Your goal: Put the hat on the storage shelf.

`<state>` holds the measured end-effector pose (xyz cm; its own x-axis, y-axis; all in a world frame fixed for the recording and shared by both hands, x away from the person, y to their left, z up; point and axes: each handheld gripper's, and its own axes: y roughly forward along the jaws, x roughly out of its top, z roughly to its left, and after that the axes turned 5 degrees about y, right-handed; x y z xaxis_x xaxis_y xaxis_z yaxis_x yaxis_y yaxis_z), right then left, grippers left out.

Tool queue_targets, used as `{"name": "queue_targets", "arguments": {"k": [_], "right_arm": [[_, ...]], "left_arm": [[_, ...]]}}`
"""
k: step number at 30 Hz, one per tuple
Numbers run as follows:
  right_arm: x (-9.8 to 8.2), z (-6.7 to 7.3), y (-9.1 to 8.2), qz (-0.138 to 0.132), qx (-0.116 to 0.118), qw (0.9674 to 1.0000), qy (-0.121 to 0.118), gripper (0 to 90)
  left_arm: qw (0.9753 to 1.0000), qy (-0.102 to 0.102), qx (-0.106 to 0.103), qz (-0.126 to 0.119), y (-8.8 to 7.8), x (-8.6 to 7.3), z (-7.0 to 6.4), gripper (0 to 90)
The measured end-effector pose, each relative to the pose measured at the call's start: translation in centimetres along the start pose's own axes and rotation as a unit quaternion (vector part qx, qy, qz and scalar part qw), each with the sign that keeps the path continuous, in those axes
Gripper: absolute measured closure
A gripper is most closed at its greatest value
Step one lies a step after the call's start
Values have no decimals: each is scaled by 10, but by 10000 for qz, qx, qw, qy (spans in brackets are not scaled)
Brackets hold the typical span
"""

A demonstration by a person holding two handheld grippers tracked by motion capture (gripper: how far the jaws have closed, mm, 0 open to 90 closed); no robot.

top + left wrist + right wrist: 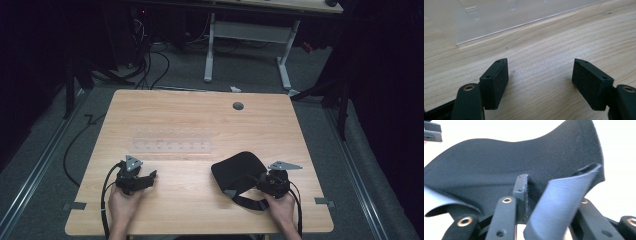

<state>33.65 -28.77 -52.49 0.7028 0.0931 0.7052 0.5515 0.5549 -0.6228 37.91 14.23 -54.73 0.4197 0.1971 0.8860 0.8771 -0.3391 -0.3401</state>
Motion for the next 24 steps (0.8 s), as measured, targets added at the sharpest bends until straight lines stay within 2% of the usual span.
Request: {"name": "queue_targets", "arguments": {"k": [10,18,24], "right_arm": [[1,3,-7,45,238,9997,-74,837],[3,5,-11,29,332,9994,-89,853],[6,9,-15,25,274,9995,-135,855]], "left_arm": [[10000,-7,-1,-2,0,0,0,297],[10000,-1,3,-12,0,0,0,295],[10000,-19,0,-11,1,0,-1,290]]}}
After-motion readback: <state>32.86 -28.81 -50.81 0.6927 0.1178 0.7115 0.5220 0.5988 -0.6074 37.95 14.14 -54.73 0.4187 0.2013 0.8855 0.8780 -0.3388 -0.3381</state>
